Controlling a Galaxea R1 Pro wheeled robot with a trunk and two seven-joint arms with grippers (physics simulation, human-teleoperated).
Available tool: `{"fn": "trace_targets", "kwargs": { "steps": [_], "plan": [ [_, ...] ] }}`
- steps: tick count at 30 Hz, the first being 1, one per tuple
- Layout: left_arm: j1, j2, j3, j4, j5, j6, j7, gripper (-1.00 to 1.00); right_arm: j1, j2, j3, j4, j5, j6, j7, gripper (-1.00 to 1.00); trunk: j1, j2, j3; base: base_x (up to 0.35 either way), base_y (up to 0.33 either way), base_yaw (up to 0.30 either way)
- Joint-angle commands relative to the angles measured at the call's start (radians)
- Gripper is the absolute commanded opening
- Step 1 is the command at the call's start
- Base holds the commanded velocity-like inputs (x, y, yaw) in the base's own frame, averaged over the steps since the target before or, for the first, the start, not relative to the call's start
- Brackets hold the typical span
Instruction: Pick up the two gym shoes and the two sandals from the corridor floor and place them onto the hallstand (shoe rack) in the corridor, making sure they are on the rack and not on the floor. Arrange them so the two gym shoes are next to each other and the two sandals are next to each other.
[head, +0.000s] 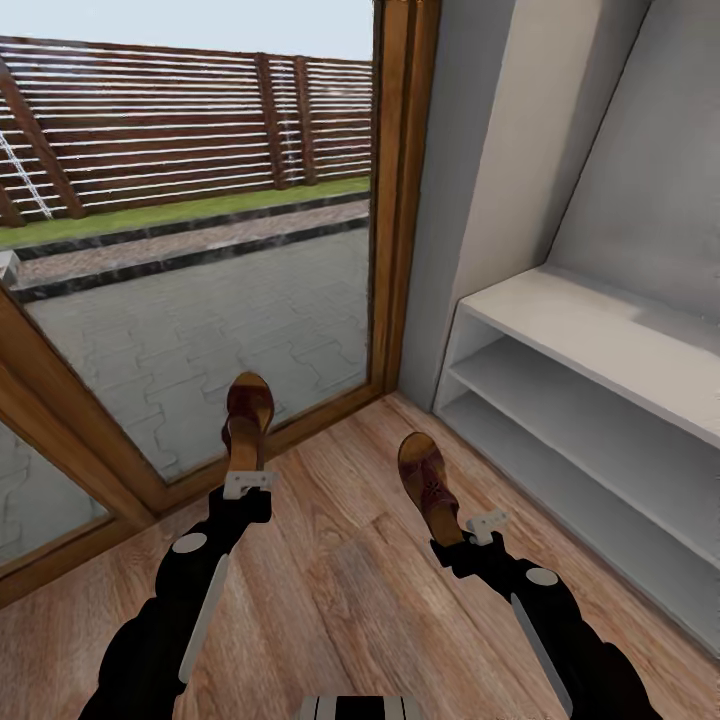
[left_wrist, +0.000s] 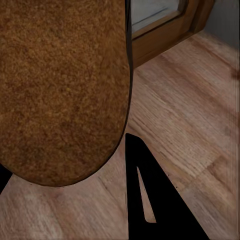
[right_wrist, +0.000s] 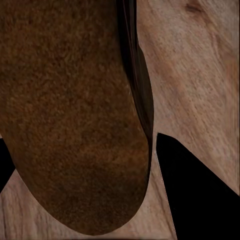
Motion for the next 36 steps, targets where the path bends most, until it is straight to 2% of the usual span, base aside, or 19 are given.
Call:
{"fn": "trace_targets", "kwargs": {
  "steps": [1, 8, 25, 36],
  "plan": [
    [0.0, 0.0, 0.0, -0.002, -0.006, 0.005, 0.0, -1.0, -0.001, -0.001, 0.001, -0.001, -0.002, 0.006, 0.0, -1.0, 0.0, 0.0, 0.001, 0.0, 0.003, -0.222],
    [0.0, 0.0, -0.002, 0.0, -0.005, 0.005, 0.0, -1.0, -0.001, -0.001, 0.001, 0.0, -0.003, 0.006, 0.0, -1.0, 0.0, 0.0, 0.009, 0.007, 0.057, -0.222],
    [0.0, 0.0, -0.002, 0.0, -0.004, 0.005, 0.0, -1.0, 0.0, -0.001, 0.001, 0.002, -0.002, 0.006, 0.003, -1.0, 0.0, 0.0, 0.031, 0.013, 0.297, -0.223],
    [0.0, 0.0, -0.003, 0.0, -0.004, 0.005, 0.0, -1.0, -0.001, -0.001, 0.003, 0.0, -0.002, 0.006, 0.003, -1.0, 0.0, 0.0, 0.04, 0.172, 0.304, -0.171]
  ]
}}
